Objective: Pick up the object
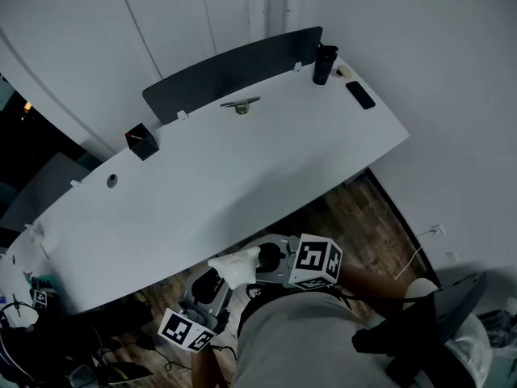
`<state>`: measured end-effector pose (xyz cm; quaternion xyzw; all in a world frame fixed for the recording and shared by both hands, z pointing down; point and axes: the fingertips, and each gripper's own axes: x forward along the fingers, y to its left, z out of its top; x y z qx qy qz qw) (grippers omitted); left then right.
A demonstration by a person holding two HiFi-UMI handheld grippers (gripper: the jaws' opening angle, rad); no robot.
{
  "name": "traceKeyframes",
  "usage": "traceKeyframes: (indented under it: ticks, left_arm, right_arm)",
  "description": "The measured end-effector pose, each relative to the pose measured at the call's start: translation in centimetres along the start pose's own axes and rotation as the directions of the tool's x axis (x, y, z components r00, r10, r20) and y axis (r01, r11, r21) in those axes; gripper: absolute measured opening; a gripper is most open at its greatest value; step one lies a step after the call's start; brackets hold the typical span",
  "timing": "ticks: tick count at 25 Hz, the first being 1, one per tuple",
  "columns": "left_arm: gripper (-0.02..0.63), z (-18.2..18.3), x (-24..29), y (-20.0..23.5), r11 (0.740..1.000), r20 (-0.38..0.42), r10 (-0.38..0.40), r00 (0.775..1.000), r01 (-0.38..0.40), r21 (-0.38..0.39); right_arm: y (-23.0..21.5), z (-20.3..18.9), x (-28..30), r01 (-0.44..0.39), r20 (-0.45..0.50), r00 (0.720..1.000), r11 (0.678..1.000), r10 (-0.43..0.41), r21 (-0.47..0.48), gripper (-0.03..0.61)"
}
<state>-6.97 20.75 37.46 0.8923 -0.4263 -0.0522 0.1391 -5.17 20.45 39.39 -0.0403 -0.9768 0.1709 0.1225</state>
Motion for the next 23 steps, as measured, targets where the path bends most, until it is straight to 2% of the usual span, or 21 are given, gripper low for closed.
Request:
traceKeyframes:
  ticks: [17, 23]
  left_arm:
    - [0.117, -0.7, 2.6, -1.3, 1.000, -0.007, -0.007, 1.000, 0.007, 0.001]
    - [0.117, -0.7, 3.3, -1.8, 0.999, -0.015, -0.037, 0.999, 0.037, -0.007]
  right_arm:
    - [-1.0, -0.6, -2.6, 0.007, -0.013, 1.000, 1.000, -0.007, -0.012, 0.155]
    - [-1.1, -0.6, -3.5, 0.036, -0.007, 0.999, 0.999, -0.036, -0.011, 0.155]
